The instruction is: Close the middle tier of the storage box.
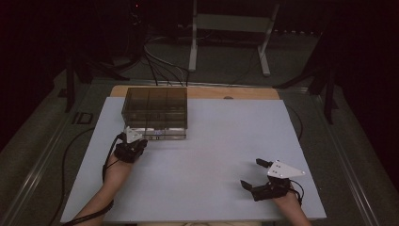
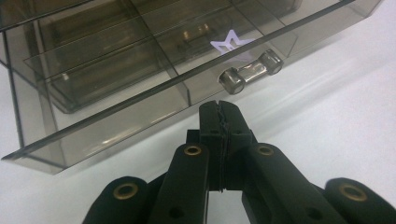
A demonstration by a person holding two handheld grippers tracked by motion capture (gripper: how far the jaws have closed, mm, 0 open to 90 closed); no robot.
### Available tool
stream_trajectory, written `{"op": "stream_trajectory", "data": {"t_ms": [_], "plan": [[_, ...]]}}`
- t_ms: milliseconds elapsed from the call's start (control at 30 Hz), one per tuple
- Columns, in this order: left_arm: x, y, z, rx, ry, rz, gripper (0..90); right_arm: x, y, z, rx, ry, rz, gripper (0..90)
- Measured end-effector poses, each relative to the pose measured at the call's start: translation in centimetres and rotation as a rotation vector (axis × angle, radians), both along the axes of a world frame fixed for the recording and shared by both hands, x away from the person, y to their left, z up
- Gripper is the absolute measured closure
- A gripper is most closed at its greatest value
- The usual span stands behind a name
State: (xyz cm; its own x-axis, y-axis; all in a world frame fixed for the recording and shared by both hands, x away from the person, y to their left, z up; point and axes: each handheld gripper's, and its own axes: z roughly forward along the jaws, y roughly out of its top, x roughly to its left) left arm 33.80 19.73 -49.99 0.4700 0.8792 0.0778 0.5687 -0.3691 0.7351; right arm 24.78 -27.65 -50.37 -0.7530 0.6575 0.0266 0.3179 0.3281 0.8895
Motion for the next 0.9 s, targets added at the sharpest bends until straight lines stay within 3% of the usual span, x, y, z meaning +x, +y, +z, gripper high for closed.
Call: {"op": "stream_trajectory", "data": {"t_ms": [267, 900], "plan": [[0.27, -0.25, 0.29, -0.008, -0.016, -0.006, 90.0, -0.01, -0.04, 0.00, 0.000, 0.000, -0.003, 0.1], [0.86, -0.25, 0.10, -0.007, -0.010, -0.007, 90.0, 0.01, -0.04, 0.00, 0.002, 0.001, -0.002, 0.1]]}}
